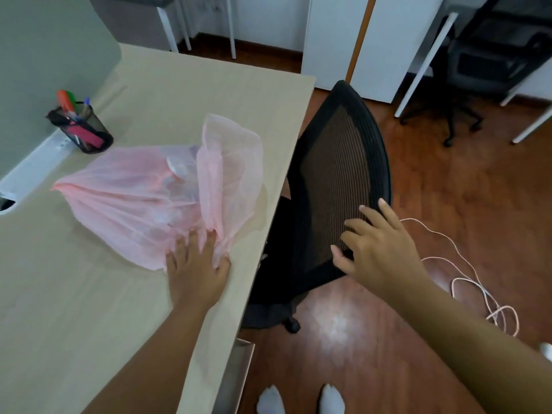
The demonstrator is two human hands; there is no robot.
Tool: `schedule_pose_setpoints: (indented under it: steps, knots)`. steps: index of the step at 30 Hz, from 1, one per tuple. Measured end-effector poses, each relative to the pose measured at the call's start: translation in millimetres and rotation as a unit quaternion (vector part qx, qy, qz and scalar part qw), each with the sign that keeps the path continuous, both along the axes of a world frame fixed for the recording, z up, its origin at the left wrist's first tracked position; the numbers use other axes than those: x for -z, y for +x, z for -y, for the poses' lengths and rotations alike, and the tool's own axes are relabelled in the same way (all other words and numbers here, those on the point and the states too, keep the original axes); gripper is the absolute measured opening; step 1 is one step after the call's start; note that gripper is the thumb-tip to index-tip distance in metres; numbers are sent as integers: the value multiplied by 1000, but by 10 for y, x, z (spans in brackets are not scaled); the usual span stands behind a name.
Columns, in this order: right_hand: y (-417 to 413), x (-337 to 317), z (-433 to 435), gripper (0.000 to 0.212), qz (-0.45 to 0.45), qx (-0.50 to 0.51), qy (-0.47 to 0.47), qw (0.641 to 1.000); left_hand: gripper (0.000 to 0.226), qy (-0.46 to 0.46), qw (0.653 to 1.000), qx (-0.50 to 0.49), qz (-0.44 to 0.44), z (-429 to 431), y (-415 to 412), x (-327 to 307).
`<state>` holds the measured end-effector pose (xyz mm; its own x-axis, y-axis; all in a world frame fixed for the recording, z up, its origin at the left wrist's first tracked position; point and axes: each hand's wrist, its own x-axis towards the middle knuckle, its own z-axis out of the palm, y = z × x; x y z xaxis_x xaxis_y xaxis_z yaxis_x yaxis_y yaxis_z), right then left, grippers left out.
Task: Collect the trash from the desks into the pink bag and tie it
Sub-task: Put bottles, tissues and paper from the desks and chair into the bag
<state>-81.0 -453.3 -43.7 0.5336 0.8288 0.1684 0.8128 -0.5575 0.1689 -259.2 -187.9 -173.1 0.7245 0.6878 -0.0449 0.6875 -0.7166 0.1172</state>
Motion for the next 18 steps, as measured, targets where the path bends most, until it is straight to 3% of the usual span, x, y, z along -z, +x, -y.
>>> schedule_pose_setpoints:
  steps: [6, 11, 18]
  knots:
    - [585, 13, 296, 48, -3, 70, 19, 997, 66, 10, 1000, 6, -8, -10, -10, 15]
    - [1171, 51, 465, 35, 10, 69, 4, 998, 67, 14, 1000, 1, 12, -2, -1, 28]
    - [1680, -23, 603, 49, 10, 59, -58, 996, 69, 24, 1000, -1, 20, -23, -24, 55]
